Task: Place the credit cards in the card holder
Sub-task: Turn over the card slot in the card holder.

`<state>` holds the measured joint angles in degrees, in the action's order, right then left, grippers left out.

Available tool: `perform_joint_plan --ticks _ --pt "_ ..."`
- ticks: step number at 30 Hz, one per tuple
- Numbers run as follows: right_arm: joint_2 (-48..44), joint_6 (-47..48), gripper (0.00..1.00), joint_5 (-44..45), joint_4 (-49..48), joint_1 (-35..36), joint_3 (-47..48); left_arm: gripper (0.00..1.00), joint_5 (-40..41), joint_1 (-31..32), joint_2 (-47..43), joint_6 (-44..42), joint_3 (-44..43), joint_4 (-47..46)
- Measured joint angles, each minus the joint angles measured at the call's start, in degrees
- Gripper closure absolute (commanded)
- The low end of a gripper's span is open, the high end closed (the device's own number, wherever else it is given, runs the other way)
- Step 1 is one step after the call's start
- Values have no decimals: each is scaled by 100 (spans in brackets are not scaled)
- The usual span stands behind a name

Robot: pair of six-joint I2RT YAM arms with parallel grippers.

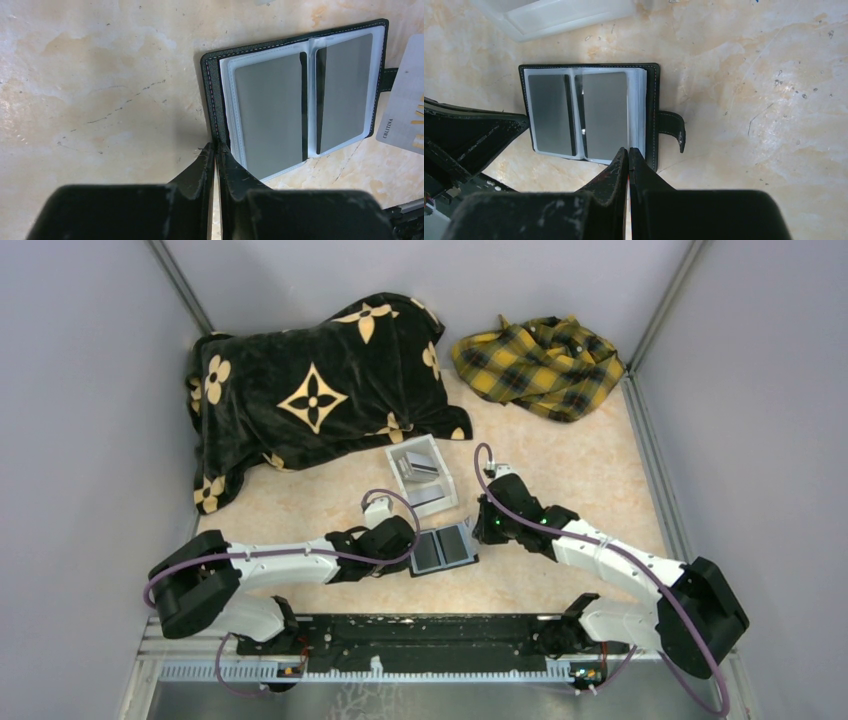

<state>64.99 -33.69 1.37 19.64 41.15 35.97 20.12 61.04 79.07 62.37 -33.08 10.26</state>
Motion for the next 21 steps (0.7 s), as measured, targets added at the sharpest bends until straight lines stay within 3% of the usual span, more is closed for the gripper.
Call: perform_joint_plan --ticks 21 --pt "85 -44 100 -57 -173 0 -157 89 4 0 44 0 0 -85"
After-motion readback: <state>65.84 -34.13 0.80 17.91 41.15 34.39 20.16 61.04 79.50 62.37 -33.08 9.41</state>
